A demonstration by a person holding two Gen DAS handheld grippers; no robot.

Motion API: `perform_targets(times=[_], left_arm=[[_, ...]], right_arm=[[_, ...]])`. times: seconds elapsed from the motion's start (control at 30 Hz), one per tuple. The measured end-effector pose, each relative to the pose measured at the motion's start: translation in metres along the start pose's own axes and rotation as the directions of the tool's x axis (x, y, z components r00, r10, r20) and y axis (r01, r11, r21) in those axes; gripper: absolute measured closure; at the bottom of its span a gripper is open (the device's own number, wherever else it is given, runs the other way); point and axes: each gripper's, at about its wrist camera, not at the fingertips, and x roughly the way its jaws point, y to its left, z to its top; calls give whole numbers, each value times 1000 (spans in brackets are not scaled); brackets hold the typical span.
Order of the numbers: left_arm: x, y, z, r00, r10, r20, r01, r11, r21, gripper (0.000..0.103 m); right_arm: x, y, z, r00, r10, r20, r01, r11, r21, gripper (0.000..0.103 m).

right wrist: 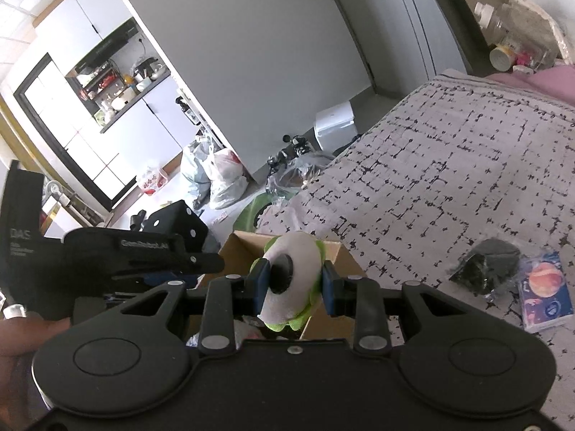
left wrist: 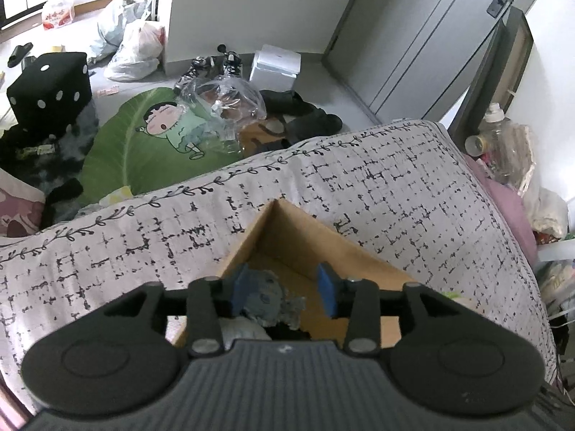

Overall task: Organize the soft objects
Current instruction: 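Carry both plushes over the box and open both tools to drop them in, then grasp the planet-printed tissue pack with the right tool while the left tool grasps the black plastic bag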

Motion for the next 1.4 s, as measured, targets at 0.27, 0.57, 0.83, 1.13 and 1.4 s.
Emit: perform_targets(times=[0.27, 0.57, 0.83, 1.13, 1.4], left_arm=[[-3, 0, -2, 1000, 10, -17, -10, 1000, 7, 60], [-14, -18, -8, 1000, 16, -7, -15, 998, 53, 50], [-25, -44, -13, 999, 17, 39, -21, 995, 100, 29], [-37, -74, -23, 998, 14, 62, -22, 991, 130, 27], [-44, -105, -37, 995, 39, 92, -56, 980, 190, 23]], right_arm=[[-2, 0, 2, 999, 40, 27, -40, 999, 15, 46], [-12, -23, 12, 997, -73, -19, 74, 995, 69, 41], [-37, -40, 14, 993, -106, -46, 109, 991, 71, 19], [-59, -68, 19, 987, -155, -41, 159, 981, 115, 7], [-86, -98, 20, 984, -179, -4, 177, 968, 180, 4]])
